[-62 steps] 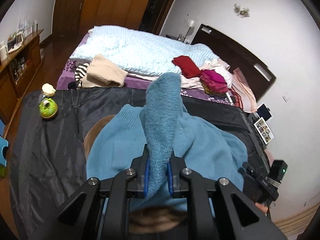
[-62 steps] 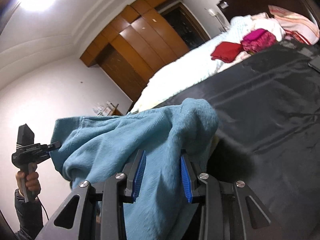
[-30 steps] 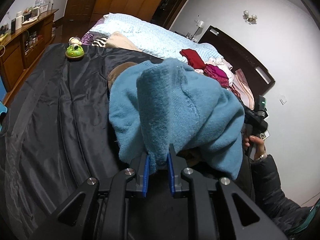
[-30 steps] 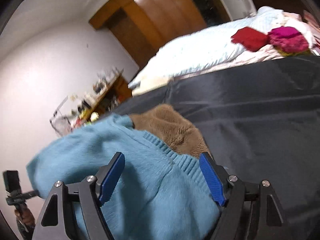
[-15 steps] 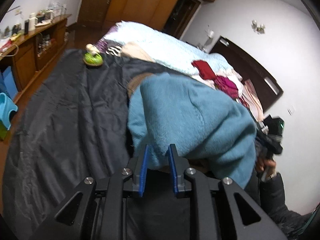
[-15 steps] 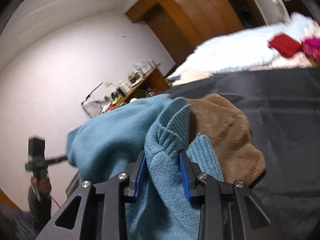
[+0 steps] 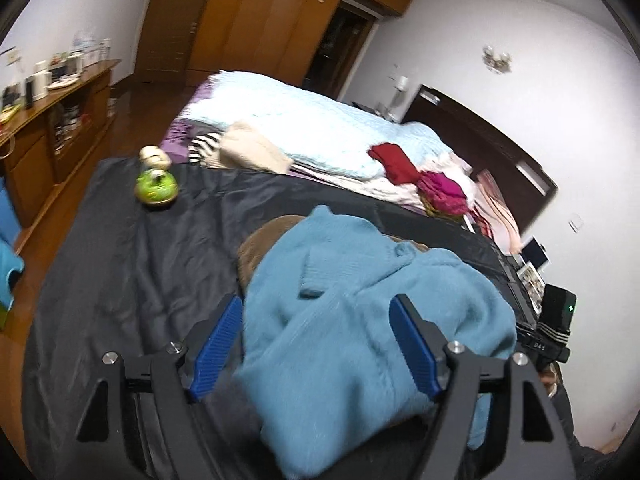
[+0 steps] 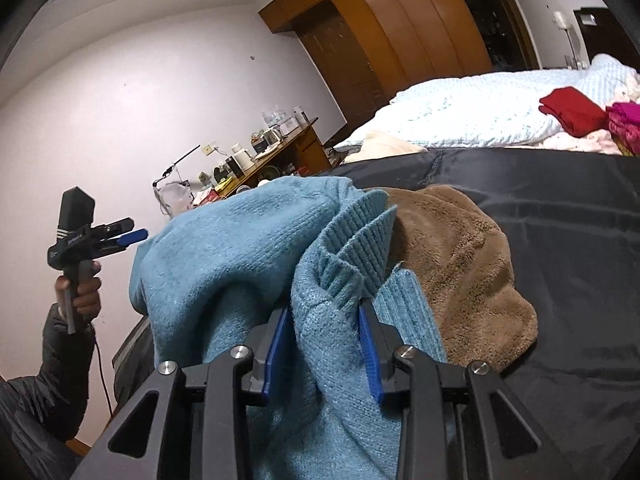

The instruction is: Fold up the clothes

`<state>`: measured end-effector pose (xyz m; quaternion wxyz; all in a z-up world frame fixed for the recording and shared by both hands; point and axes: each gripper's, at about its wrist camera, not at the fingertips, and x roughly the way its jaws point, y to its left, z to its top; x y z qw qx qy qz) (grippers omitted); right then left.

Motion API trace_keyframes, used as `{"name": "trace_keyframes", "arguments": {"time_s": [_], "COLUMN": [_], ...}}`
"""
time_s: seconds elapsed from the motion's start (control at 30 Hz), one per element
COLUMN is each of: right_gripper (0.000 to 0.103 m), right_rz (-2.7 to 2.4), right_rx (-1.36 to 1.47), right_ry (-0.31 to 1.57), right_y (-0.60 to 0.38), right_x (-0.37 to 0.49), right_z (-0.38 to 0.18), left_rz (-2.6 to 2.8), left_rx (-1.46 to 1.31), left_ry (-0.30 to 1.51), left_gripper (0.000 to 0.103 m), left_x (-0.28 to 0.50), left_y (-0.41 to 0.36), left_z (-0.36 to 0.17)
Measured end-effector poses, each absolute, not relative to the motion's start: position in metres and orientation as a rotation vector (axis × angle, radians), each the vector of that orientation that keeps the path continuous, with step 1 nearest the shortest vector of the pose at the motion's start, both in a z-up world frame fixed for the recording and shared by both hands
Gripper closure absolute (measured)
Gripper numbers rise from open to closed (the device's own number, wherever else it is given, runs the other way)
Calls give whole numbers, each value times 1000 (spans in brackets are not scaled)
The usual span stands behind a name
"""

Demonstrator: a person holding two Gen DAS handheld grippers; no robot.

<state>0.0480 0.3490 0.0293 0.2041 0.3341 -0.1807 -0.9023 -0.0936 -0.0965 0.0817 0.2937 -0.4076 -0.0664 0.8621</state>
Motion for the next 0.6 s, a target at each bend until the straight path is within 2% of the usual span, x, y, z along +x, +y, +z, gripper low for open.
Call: {"name": "trace_keyframes", "arguments": {"time_s": [0.03, 0.23, 0.27, 0.3, 0.33, 0.37, 0.47, 0.6], "right_gripper": [60, 60, 60, 60, 60, 60, 60, 59], "right_rz": [-2513, -2486, -2482, -2478, -2474, -2472, -2472, -2458], "right_rx": [931, 921, 922, 925, 925, 926, 944, 967], "right_ry": [-509, -565, -579, -588, -591, -587, -587, -636], "right_y": [350, 360, 363, 365, 367, 368, 372, 376], "right_x": [47, 39, 39, 37, 36, 35, 28, 21], "right_z": [28, 18, 16, 14, 13, 11, 7, 0], "left_rz": [2277, 2203, 2198, 2192, 2187, 2181, 2190, 2184], "left_rx": [-1099, -1167, -1156, -1145, -1135, -1124, -1075, -1042], "left_ry": [-146, 15, 42, 69, 96, 123, 231, 281], "left_gripper": [24, 26, 38, 62, 72, 78, 84, 84], "left_x": [-98, -111, -106, -101, -96, -91, -72, -55], "left_y": [-89, -55, -53, -50, -47, -45, -40, -41], "left_z": [77, 47, 47, 46, 45, 44, 47, 51]}}
